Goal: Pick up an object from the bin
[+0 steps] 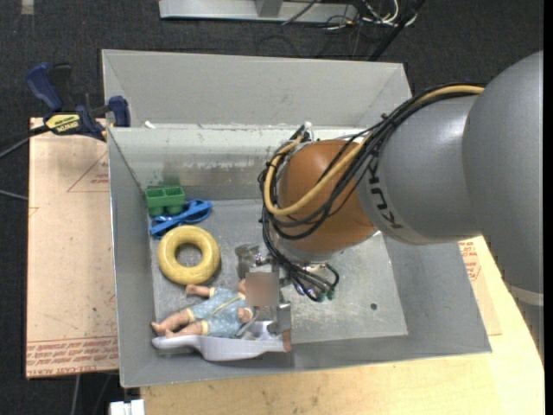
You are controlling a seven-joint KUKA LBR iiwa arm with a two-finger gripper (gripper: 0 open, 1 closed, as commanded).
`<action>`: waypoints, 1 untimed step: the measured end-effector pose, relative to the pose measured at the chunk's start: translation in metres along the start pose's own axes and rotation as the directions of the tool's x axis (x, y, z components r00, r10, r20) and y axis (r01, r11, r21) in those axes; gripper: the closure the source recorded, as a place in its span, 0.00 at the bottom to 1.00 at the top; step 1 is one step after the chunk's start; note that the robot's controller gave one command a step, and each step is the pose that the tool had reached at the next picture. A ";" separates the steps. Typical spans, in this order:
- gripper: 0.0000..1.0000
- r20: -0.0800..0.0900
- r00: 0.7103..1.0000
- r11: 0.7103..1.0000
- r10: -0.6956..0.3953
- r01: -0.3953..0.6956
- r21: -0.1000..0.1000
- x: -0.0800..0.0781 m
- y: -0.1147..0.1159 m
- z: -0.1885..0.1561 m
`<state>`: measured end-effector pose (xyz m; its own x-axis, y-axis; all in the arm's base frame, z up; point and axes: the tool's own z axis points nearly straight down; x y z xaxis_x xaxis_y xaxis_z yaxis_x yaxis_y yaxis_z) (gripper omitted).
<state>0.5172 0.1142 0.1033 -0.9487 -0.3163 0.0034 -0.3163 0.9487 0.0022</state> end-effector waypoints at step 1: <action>1.00 0.015 0.972 0.973 0.233 -0.233 -0.002 -0.001 0.001 0.031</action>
Offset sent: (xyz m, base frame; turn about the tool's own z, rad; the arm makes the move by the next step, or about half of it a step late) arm 0.0000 0.0000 0.0000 0.0000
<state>0.5178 0.1150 0.0719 -0.9962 -0.0868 -0.0113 -0.0869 0.9962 0.0034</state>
